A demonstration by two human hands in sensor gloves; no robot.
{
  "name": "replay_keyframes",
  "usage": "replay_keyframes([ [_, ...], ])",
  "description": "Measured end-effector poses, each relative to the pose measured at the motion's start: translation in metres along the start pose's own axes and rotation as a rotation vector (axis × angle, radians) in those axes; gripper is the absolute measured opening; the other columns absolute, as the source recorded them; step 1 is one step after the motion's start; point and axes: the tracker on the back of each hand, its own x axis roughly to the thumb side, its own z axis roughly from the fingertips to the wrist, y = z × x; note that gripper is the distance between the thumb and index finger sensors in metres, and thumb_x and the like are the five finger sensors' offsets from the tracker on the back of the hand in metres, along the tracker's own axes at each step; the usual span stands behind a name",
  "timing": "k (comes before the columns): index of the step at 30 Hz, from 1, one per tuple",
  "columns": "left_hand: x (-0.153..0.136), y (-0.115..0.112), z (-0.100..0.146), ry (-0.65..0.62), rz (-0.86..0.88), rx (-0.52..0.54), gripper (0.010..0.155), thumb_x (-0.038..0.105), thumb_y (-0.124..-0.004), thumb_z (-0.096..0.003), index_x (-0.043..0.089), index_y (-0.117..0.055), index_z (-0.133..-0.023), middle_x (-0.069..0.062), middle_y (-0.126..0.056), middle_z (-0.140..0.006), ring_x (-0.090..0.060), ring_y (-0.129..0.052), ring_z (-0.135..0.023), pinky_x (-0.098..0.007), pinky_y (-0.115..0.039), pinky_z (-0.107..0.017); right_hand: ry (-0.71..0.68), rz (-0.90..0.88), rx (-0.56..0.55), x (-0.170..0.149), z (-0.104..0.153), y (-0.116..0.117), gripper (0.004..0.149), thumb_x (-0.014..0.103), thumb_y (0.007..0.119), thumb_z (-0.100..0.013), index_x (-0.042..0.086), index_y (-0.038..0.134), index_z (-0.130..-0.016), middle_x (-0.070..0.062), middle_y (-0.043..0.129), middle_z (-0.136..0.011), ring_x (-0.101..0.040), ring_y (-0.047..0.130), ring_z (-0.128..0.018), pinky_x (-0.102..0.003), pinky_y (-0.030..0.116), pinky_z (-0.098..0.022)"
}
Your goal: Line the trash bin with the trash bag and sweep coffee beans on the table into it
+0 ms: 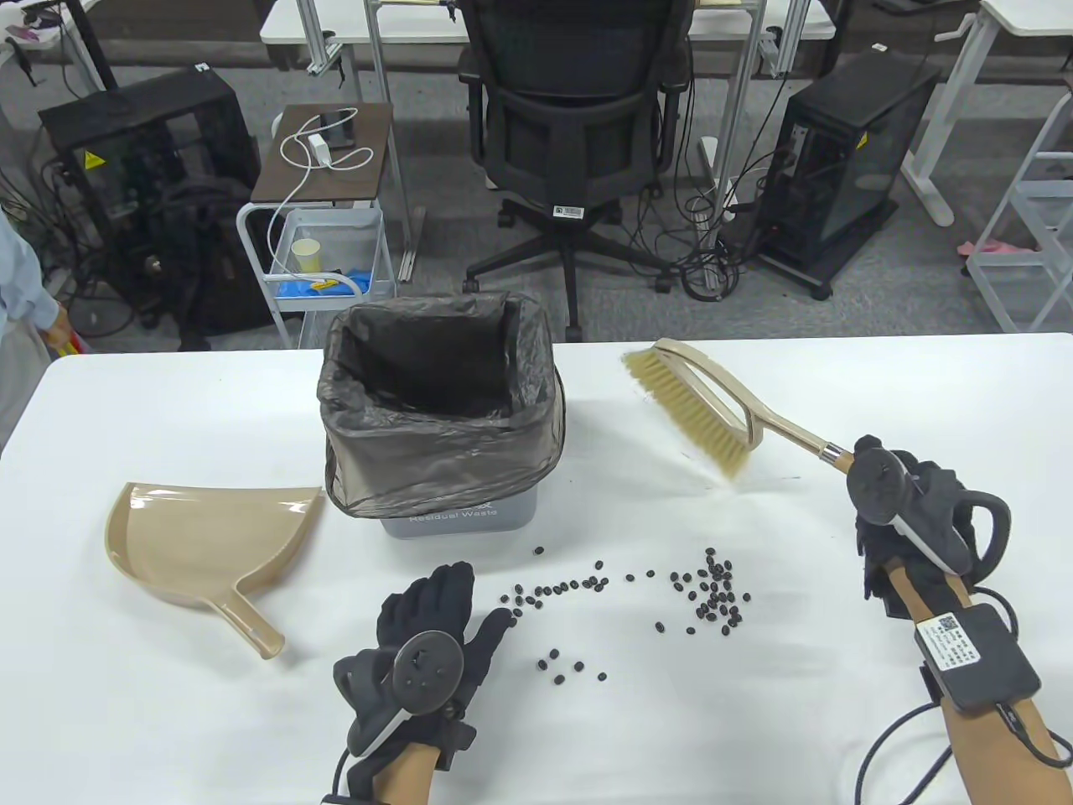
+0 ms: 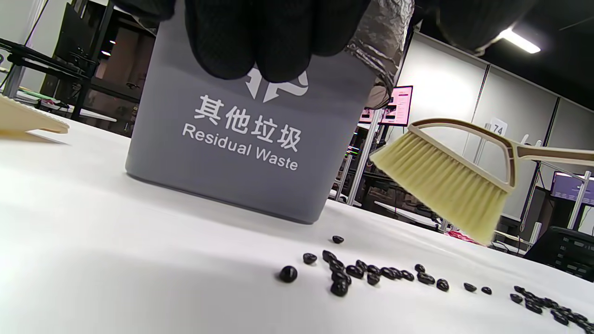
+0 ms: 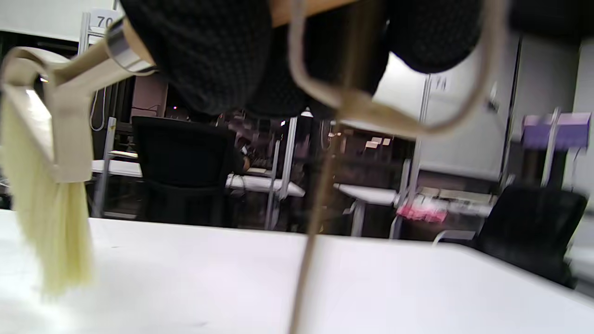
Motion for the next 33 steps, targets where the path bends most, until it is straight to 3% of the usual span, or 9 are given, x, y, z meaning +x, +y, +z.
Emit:
replay_keyframes([
  [8,0.000,0.001,0.001,-0.004,0.025,0.010,0.072,0.063,-0.069,-0.0570,0.016,-0.060,-0.110,-0.014,-0.074,-0.112,-0.040,-0.074,-0.099,-0.065,-0.052,-0.075,-0.119,0.312,-0.011,0.019,0.022,0.004,0.056,0.028,0.088,-0.038,0.034,0.065,-0.089,0.005,0.088,-0.075,-0.027,0.092,-0.063,-0.048,0.072,-0.054],
  [25,0.001,0.000,0.002,-0.025,0.029,0.018,0.072,0.064,-0.069,-0.0570,0.016,-0.060,-0.110,-0.014,-0.073,-0.113,-0.040,-0.074,-0.099,-0.065,-0.052,-0.075,-0.341,0.230,0.149,0.023,0.079,-0.046,0.054,0.029,0.087,-0.038,0.036,0.068,-0.088,0.005,0.090,-0.071,-0.026,0.094,-0.054,-0.047,0.075,-0.050],
  [29,0.001,0.000,0.002,-0.024,0.031,0.017,0.072,0.063,-0.069,-0.0571,0.016,-0.060,-0.110,-0.013,-0.073,-0.112,-0.040,-0.074,-0.099,-0.065,-0.052,-0.075,-0.362,0.232,0.128,0.023,0.087,-0.056,0.054,0.029,0.087,-0.037,0.036,0.069,-0.088,0.005,0.091,-0.071,-0.026,0.094,-0.054,-0.047,0.075,-0.050],
  [33,-0.001,0.002,0.003,-0.012,0.044,0.031,0.072,0.063,-0.069,-0.0569,0.016,-0.060,-0.110,-0.014,-0.074,-0.112,-0.040,-0.074,-0.099,-0.065,-0.052,-0.075,-0.366,0.230,-0.001,0.024,0.092,-0.064,0.054,0.028,0.088,-0.037,0.036,0.069,-0.087,0.005,0.090,-0.072,-0.027,0.093,-0.056,-0.048,0.073,-0.052],
])
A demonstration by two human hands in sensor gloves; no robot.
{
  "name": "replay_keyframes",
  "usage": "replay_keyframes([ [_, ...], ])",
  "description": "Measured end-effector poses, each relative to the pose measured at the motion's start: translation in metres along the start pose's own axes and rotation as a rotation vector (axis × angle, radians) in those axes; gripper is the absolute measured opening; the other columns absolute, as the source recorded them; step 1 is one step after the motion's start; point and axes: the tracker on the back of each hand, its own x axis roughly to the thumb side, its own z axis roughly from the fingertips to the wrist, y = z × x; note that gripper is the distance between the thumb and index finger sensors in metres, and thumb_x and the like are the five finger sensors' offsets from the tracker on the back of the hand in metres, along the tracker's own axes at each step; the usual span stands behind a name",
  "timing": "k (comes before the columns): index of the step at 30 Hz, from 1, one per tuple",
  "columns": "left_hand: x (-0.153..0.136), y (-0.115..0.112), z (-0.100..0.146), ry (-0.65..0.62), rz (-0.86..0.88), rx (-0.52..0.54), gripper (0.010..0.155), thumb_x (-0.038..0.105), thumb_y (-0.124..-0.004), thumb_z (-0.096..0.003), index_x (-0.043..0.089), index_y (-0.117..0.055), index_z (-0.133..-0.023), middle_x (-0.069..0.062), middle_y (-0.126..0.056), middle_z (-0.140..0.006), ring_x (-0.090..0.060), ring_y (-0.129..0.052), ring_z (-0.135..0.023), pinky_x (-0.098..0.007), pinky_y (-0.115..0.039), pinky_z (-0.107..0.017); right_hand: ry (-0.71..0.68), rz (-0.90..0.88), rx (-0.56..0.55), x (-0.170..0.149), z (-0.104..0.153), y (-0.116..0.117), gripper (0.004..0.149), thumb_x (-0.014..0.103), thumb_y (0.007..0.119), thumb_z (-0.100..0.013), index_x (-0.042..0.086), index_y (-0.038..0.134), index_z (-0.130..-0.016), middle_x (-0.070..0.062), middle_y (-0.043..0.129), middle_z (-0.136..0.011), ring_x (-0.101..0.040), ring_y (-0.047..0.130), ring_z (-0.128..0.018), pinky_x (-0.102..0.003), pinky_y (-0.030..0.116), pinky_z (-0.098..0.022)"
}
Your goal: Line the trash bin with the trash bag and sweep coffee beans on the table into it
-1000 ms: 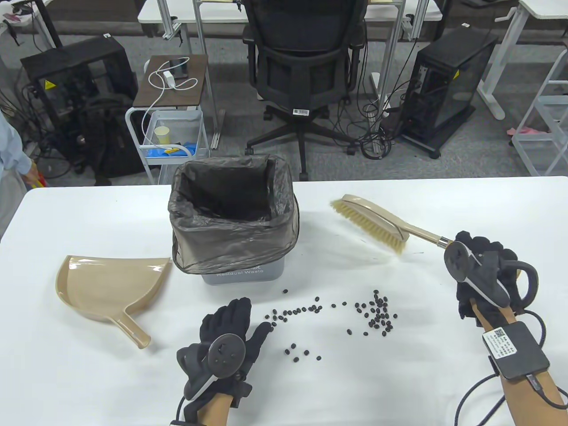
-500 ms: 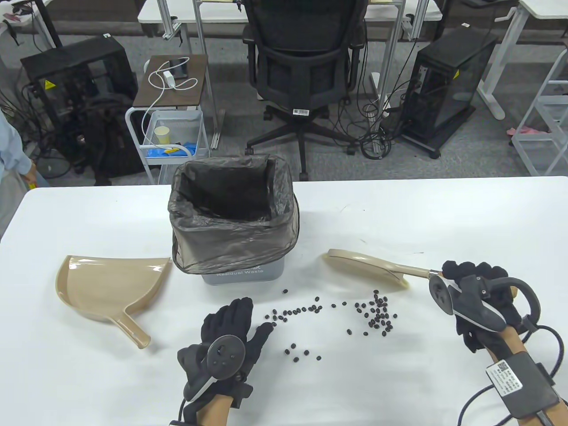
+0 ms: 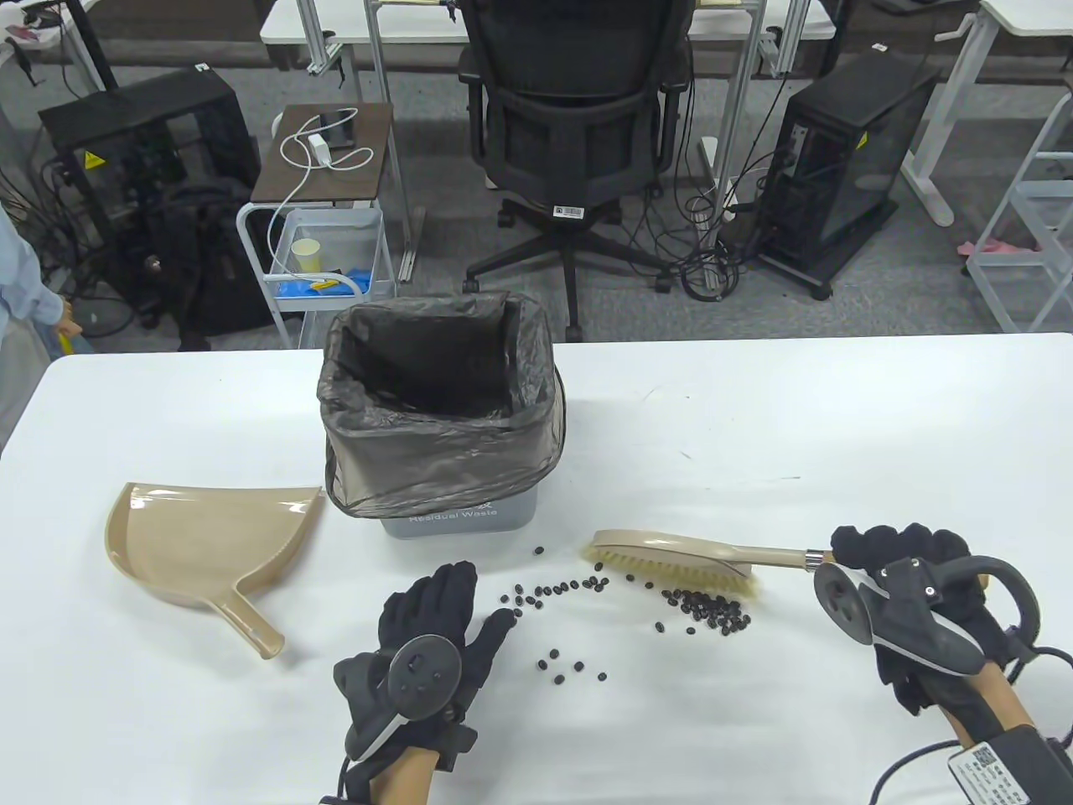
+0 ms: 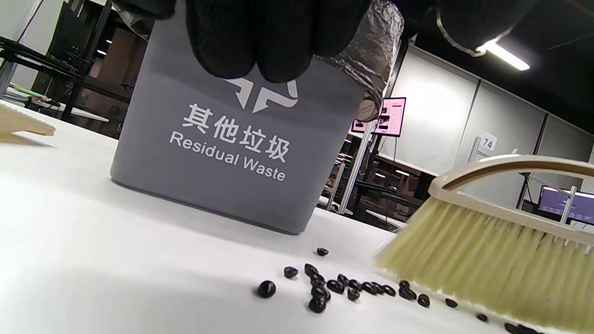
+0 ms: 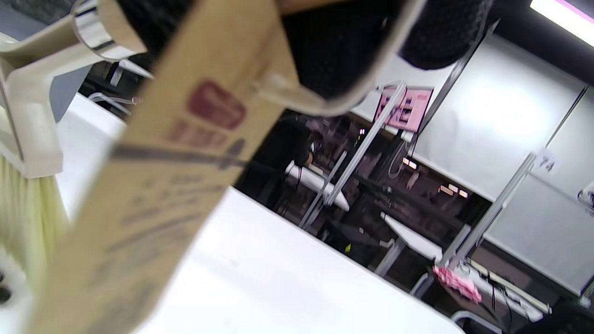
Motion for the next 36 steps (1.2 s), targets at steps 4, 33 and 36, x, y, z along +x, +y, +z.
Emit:
replay_keyframes([
  [4,-0.002,0.001,0.000,0.007,0.007,0.003,0.072,0.063,-0.069,-0.0569,0.016,-0.060,-0.110,-0.014,-0.074,-0.112,-0.040,-0.074,-0.099,-0.065,-0.052,-0.075,-0.014,0.010,-0.109,0.010,-0.005,-0.001,0.055,0.028,0.087,-0.038,0.037,0.068,-0.088,0.006,0.090,-0.073,-0.026,0.092,-0.056,-0.048,0.073,-0.052],
  [33,-0.016,0.018,0.003,0.058,0.054,0.081,0.074,0.065,-0.067,-0.0564,0.016,-0.059,-0.111,-0.014,-0.071,-0.114,-0.040,-0.072,-0.101,-0.066,-0.050,-0.076,-0.106,-0.096,-0.218,0.030,-0.019,-0.026,0.053,0.027,0.089,-0.036,0.039,0.071,-0.084,0.007,0.090,-0.073,-0.026,0.092,-0.057,-0.048,0.070,-0.056],
  [36,-0.018,0.022,0.005,0.068,0.067,0.111,0.075,0.066,-0.065,-0.0564,0.016,-0.057,-0.111,-0.013,-0.070,-0.115,-0.040,-0.071,-0.102,-0.066,-0.050,-0.076,-0.113,-0.205,-0.121,0.027,-0.022,-0.038,0.053,0.034,0.089,-0.035,0.038,0.073,-0.086,0.007,0.095,-0.068,-0.024,0.096,-0.046,-0.046,0.076,-0.048],
])
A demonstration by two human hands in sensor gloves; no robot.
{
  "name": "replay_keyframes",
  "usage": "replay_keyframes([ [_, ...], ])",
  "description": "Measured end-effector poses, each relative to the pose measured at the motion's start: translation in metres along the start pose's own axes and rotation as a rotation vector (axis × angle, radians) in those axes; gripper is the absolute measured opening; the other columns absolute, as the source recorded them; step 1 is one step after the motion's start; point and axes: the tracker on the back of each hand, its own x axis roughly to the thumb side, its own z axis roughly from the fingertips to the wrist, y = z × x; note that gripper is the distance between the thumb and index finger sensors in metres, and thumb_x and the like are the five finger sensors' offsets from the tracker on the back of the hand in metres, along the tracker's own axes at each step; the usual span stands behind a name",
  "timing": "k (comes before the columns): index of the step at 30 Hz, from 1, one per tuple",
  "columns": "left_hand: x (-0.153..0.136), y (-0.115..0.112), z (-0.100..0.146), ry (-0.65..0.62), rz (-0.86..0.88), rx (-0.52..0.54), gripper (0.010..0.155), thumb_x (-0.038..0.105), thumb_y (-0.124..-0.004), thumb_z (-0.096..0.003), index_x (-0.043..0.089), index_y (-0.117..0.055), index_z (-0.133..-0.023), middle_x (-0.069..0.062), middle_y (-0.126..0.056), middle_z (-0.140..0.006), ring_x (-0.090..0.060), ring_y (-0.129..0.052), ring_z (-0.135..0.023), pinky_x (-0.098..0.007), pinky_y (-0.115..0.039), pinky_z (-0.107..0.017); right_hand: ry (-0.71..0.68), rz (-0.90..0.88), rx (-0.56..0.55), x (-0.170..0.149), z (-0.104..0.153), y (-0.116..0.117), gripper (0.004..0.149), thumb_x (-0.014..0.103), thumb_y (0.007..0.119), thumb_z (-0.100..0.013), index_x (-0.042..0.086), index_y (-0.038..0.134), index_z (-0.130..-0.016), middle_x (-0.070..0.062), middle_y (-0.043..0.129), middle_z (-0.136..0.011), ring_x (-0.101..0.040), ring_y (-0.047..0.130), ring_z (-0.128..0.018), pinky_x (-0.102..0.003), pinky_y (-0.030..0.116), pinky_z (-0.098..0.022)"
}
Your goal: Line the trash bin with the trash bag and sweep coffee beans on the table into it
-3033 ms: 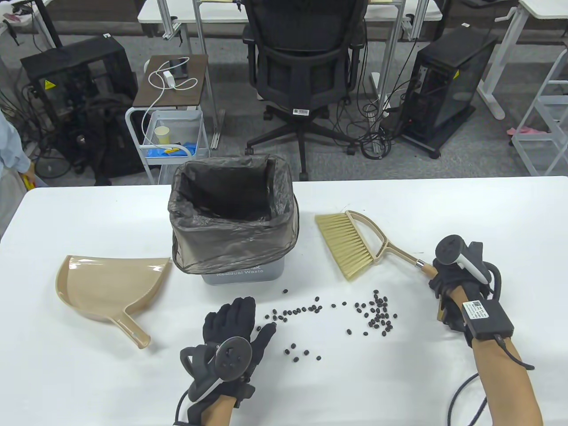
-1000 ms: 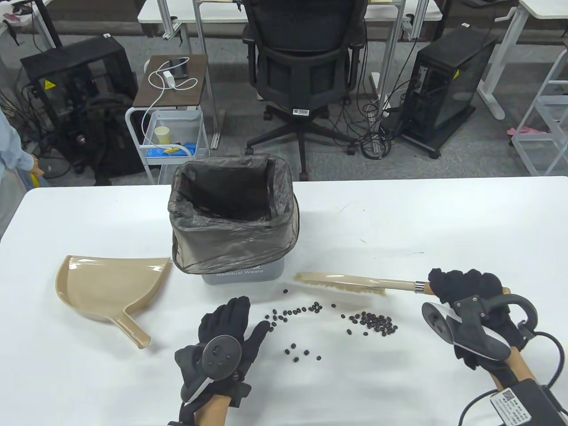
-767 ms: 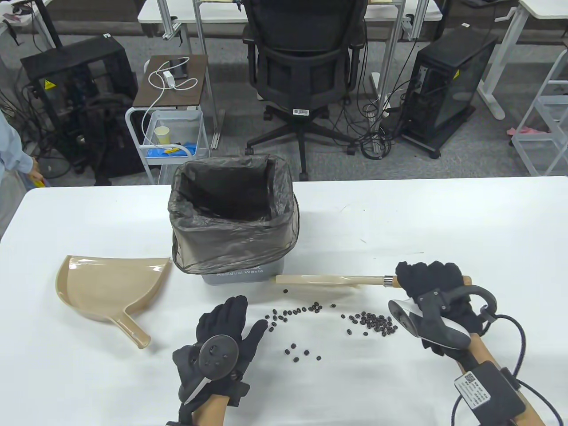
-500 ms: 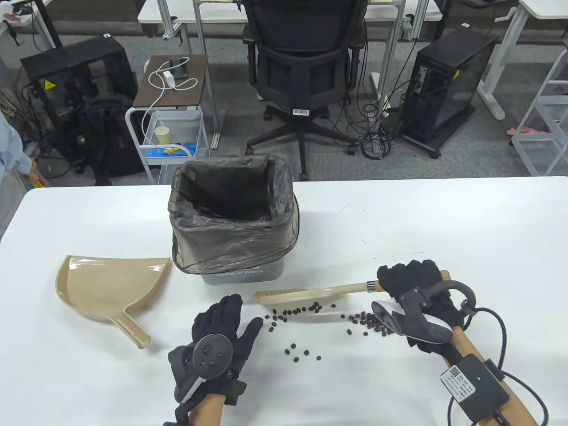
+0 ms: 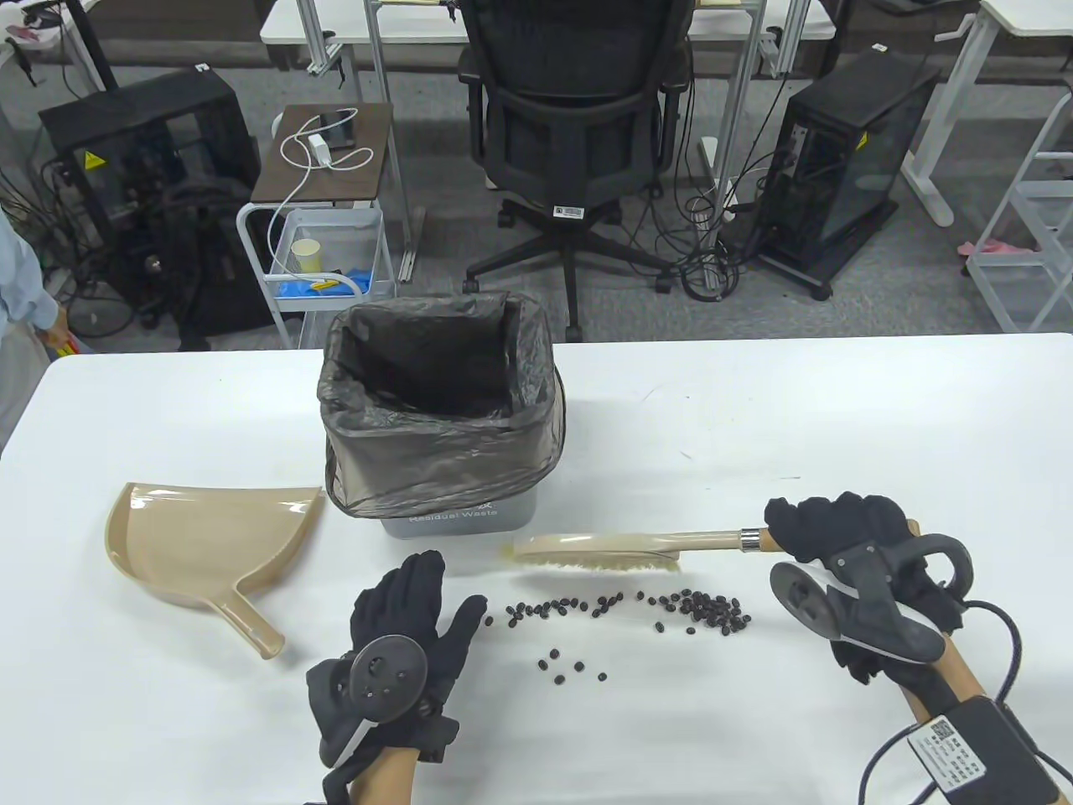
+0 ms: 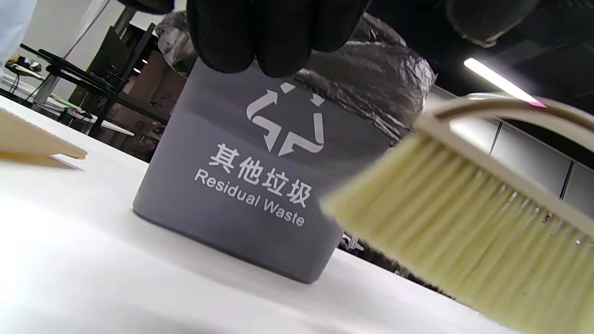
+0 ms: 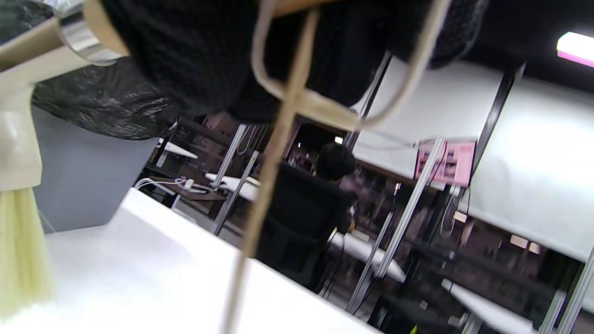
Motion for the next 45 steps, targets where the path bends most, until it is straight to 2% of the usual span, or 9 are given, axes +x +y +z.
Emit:
replay_keyframes([
  [3,-0.002,0.004,0.001,0.007,0.016,0.038,0.077,0.068,-0.064,-0.0562,0.016,-0.053,-0.113,-0.013,-0.066,-0.117,-0.040,-0.067,-0.104,-0.066,-0.048,-0.077,-0.035,-0.138,0.148,0.011,-0.006,-0.006,0.054,0.039,0.088,-0.035,0.035,0.074,-0.087,0.006,0.098,-0.062,-0.022,0.099,-0.037,-0.045,0.081,-0.040],
  [6,-0.003,0.006,0.002,0.010,0.025,0.056,0.079,0.069,-0.062,-0.0561,0.016,-0.049,-0.114,-0.013,-0.061,-0.119,-0.041,-0.062,-0.106,-0.067,-0.045,-0.078,-0.082,-0.264,0.315,0.036,-0.012,0.001,0.056,0.040,0.088,-0.037,0.033,0.073,-0.090,0.005,0.098,-0.062,-0.021,0.099,-0.034,-0.044,0.082,-0.037],
  [11,-0.002,0.005,0.002,0.009,0.016,0.045,0.080,0.069,-0.061,-0.0562,0.016,-0.048,-0.114,-0.014,-0.061,-0.119,-0.041,-0.062,-0.106,-0.067,-0.045,-0.077,-0.156,-0.307,0.450,0.079,-0.019,0.023,0.057,0.042,0.086,-0.038,0.032,0.071,-0.092,0.005,0.099,-0.060,-0.019,0.101,-0.029,-0.042,0.084,-0.032],
  [15,-0.001,0.002,0.001,0.005,0.003,0.026,0.079,0.069,-0.062,-0.0561,0.016,-0.050,-0.114,-0.014,-0.062,-0.119,-0.041,-0.063,-0.106,-0.067,-0.045,-0.077,-0.116,-0.218,0.562,0.089,-0.024,0.042,0.059,0.043,0.085,-0.038,0.033,0.068,-0.094,0.005,0.099,-0.059,-0.018,0.101,-0.028,-0.042,0.084,-0.031],
  [20,0.000,0.002,0.001,0.007,0.003,0.018,0.078,0.068,-0.063,-0.0564,0.016,-0.051,-0.114,-0.014,-0.063,-0.118,-0.041,-0.064,-0.105,-0.067,-0.046,-0.077,-0.013,-0.284,0.705,0.054,-0.026,0.065,0.060,0.041,0.086,-0.038,0.031,0.068,-0.095,0.003,0.099,-0.058,-0.021,0.101,-0.027,-0.044,0.084,-0.030],
  [28,0.001,0.001,0.001,0.006,-0.010,0.013,0.077,0.067,-0.064,-0.0567,0.016,-0.052,-0.113,-0.014,-0.064,-0.118,-0.041,-0.065,-0.105,-0.067,-0.046,-0.077,0.175,-0.318,0.752,-0.015,-0.014,0.086,0.059,0.037,0.087,-0.037,0.030,0.069,-0.093,0.000,0.099,-0.059,-0.026,0.100,-0.029,-0.048,0.081,-0.033],
  [40,0.001,0.001,0.000,0.011,-0.011,0.007,0.077,0.066,-0.064,-0.0568,0.015,-0.052,-0.113,-0.014,-0.065,-0.117,-0.041,-0.065,-0.105,-0.067,-0.047,-0.077,0.381,-0.283,0.736,-0.096,0.006,0.091,0.059,0.035,0.089,-0.037,0.030,0.070,-0.092,0.000,0.099,-0.061,-0.028,0.098,-0.033,-0.050,0.079,-0.037],
  [43,0.002,0.000,0.000,0.010,-0.014,0.002,0.077,0.066,-0.064,-0.0567,0.016,-0.052,-0.113,-0.014,-0.065,-0.117,-0.041,-0.065,-0.105,-0.067,-0.047,-0.077,0.380,-0.354,0.720,-0.108,0.009,0.086,0.059,0.034,0.089,-0.037,0.030,0.071,-0.092,0.001,0.099,-0.061,-0.027,0.098,-0.033,-0.048,0.079,-0.037],
  [45,0.002,0.000,0.000,0.009,-0.016,0.000,0.077,0.066,-0.064,-0.0567,0.015,-0.052,-0.113,-0.014,-0.065,-0.117,-0.041,-0.065,-0.104,-0.067,-0.047,-0.077,0.369,-0.394,0.669,-0.114,0.009,0.077,0.059,0.034,0.090,-0.036,0.029,0.072,-0.092,0.001,0.099,-0.061,-0.027,0.098,-0.033,-0.048,0.079,-0.037],
])
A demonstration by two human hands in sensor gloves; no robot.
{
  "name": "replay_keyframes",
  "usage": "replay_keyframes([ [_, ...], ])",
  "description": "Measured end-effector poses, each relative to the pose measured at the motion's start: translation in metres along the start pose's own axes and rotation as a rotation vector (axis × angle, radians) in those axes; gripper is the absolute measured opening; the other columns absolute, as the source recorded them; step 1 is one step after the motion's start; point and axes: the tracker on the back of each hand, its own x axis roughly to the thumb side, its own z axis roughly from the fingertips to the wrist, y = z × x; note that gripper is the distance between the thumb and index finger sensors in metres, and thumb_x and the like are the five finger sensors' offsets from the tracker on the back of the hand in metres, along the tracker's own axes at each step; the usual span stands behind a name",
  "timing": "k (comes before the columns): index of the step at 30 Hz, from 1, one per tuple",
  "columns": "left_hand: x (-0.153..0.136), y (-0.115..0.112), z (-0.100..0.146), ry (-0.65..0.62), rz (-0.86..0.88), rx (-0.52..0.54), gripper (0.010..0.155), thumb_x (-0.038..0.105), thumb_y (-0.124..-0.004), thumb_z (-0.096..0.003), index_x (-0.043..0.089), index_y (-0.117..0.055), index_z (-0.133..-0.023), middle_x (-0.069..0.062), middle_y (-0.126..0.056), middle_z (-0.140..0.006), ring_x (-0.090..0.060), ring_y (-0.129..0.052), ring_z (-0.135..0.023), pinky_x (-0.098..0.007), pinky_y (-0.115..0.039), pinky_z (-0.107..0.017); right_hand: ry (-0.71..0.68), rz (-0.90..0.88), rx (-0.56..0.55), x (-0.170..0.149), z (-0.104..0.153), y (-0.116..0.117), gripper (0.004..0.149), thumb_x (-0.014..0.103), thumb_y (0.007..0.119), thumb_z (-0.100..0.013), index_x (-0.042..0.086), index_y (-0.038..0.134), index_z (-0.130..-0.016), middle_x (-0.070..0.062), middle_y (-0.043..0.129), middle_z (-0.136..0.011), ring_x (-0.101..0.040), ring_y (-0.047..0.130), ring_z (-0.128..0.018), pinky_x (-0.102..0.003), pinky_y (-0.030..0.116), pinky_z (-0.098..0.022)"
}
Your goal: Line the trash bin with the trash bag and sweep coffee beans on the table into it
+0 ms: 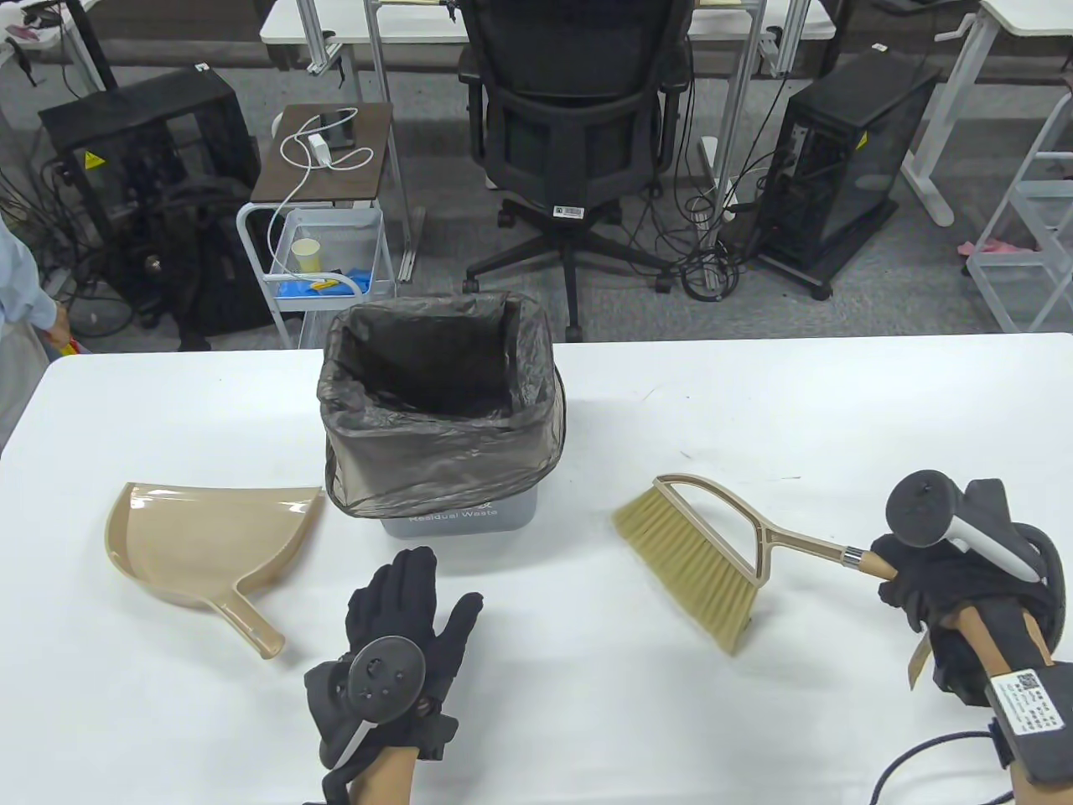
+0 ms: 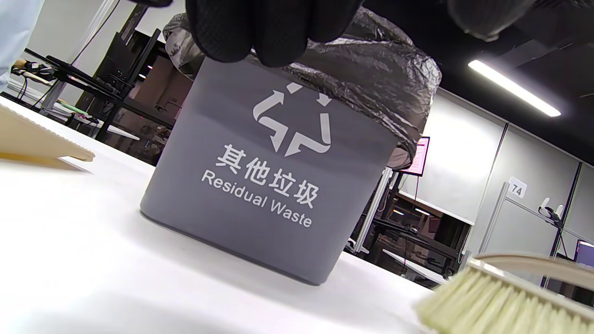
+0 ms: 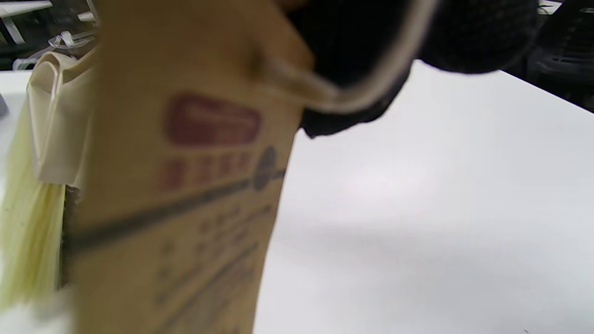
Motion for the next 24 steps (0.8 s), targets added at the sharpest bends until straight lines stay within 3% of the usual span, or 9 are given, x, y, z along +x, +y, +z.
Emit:
replay_keyframes([
  [1,0.000,0.000,0.000,0.000,-0.001,-0.001,0.077,0.066,-0.064,-0.0568,0.015,-0.053,-0.113,-0.014,-0.065,-0.117,-0.041,-0.066,-0.104,-0.067,-0.047,-0.077,-0.010,-0.010,-0.021,0.000,0.002,-0.003,0.059,0.034,0.090,-0.036,0.030,0.072,-0.092,0.001,0.099,-0.061,-0.027,0.098,-0.034,-0.048,0.078,-0.038],
  [5,0.001,-0.001,0.000,0.000,-0.003,-0.005,0.077,0.066,-0.064,-0.0568,0.015,-0.053,-0.113,-0.014,-0.065,-0.117,-0.041,-0.066,-0.104,-0.067,-0.047,-0.077,-0.030,0.022,-0.288,0.012,0.013,-0.019,0.059,0.031,0.089,-0.038,0.030,0.069,-0.093,0.001,0.096,-0.067,-0.029,0.096,-0.042,-0.050,0.075,-0.044],
  [7,0.001,-0.001,0.000,-0.003,-0.005,-0.008,0.077,0.066,-0.064,-0.0567,0.015,-0.053,-0.113,-0.014,-0.065,-0.117,-0.041,-0.066,-0.104,-0.067,-0.047,-0.077,-0.024,0.131,-0.494,0.027,0.017,-0.020,0.059,0.029,0.089,-0.038,0.032,0.068,-0.093,0.002,0.093,-0.071,-0.030,0.095,-0.049,-0.050,0.073,-0.048],
  [11,0.002,-0.003,-0.001,-0.010,-0.010,-0.016,0.076,0.066,-0.064,-0.0568,0.015,-0.053,-0.113,-0.014,-0.065,-0.117,-0.041,-0.066,-0.104,-0.067,-0.047,-0.077,-0.031,0.355,-0.719,0.058,0.015,-0.007,0.059,0.027,0.088,-0.038,0.035,0.066,-0.092,0.005,0.088,-0.076,-0.029,0.092,-0.056,-0.050,0.070,-0.054],
  [15,0.005,-0.005,-0.001,-0.018,-0.016,-0.027,0.076,0.066,-0.064,-0.0567,0.016,-0.053,-0.113,-0.014,-0.065,-0.117,-0.041,-0.066,-0.104,-0.067,-0.047,-0.077,-0.071,0.556,-0.782,0.087,0.000,0.018,0.057,0.025,0.086,-0.039,0.035,0.063,-0.090,0.003,0.083,-0.083,-0.029,0.089,-0.064,-0.051,0.067,-0.057],
  [18,0.005,-0.006,-0.001,-0.022,-0.017,-0.031,0.076,0.066,-0.064,-0.0567,0.015,-0.053,-0.113,-0.014,-0.065,-0.117,-0.041,-0.066,-0.104,-0.067,-0.047,-0.077,-0.083,0.688,-0.759,0.100,-0.012,0.036,0.061,0.022,0.084,-0.039,0.035,0.056,-0.091,0.004,0.079,-0.087,-0.028,0.085,-0.069,-0.049,0.063,-0.061],
  [24,0.005,-0.006,-0.001,-0.022,-0.016,-0.037,0.076,0.066,-0.064,-0.0567,0.015,-0.053,-0.113,-0.014,-0.065,-0.117,-0.041,-0.066,-0.104,-0.067,-0.047,-0.077,-0.101,0.630,-0.643,0.098,-0.016,0.046,0.055,0.020,0.084,-0.038,0.037,0.063,-0.086,0.007,0.084,-0.078,-0.026,0.086,-0.064,-0.049,0.065,-0.060],
])
